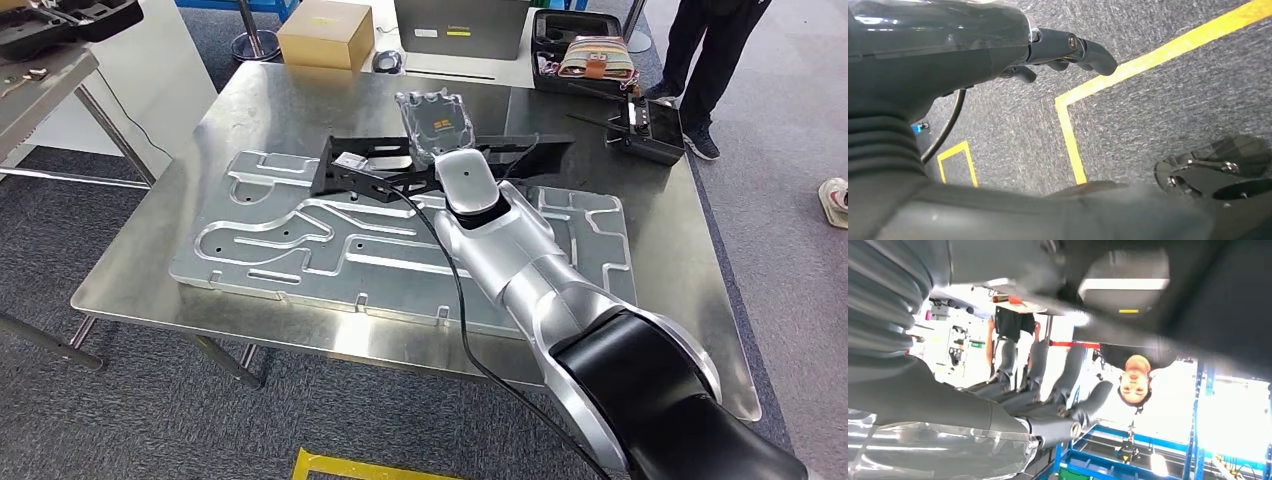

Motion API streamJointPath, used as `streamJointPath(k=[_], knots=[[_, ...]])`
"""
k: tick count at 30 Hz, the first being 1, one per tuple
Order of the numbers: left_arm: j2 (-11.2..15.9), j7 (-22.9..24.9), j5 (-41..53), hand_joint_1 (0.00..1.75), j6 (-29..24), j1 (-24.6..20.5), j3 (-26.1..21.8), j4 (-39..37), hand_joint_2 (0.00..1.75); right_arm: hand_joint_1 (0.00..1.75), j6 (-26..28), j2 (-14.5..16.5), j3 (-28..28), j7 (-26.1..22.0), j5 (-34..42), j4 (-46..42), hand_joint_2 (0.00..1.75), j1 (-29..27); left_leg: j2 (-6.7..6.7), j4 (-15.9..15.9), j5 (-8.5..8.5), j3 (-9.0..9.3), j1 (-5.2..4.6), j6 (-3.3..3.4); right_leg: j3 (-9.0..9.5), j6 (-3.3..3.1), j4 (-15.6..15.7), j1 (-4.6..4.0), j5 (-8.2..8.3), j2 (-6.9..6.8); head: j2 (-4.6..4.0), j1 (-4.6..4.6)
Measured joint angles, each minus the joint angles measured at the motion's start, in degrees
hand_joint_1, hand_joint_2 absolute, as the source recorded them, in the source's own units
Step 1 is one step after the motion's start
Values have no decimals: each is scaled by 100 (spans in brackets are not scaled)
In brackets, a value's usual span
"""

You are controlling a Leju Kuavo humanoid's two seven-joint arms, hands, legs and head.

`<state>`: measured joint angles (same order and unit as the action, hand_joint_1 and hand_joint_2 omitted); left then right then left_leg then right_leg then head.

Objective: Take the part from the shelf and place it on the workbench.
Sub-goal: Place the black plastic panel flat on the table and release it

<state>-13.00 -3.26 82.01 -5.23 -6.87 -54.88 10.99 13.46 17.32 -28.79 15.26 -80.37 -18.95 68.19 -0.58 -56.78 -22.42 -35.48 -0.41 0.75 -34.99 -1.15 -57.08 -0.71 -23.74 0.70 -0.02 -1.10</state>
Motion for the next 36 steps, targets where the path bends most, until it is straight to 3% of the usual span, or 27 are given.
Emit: streamJointPath(k=[1,22,27,36], knots=[[0,30,-22,0,-10,0,-17,0,0,0,0,11,6,-13,-4,0,175,0,0,0,0,0,0,0,0,0,0,0,0,0,0,-1],[-19,443,-208,0,156,-9,-338,-1,0,0,-299,208,67,-191,878,-133,175,-28,0,0,0,2,0,0,2,0,0,0,0,0,-1,-1],[-24,515,-202,0,137,-8,-385,-1,0,0,-483,223,-116,-291,1992,-196,175,-30,0,0,0,2,0,0,3,0,0,0,0,0,0,-1],[-31,594,-120,0,84,-11,-423,-2,0,0,-472,239,-1140,-540,4529,-441,175,47,0,0,0,3,0,0,2,0,0,-1,0,0,0,-2]])
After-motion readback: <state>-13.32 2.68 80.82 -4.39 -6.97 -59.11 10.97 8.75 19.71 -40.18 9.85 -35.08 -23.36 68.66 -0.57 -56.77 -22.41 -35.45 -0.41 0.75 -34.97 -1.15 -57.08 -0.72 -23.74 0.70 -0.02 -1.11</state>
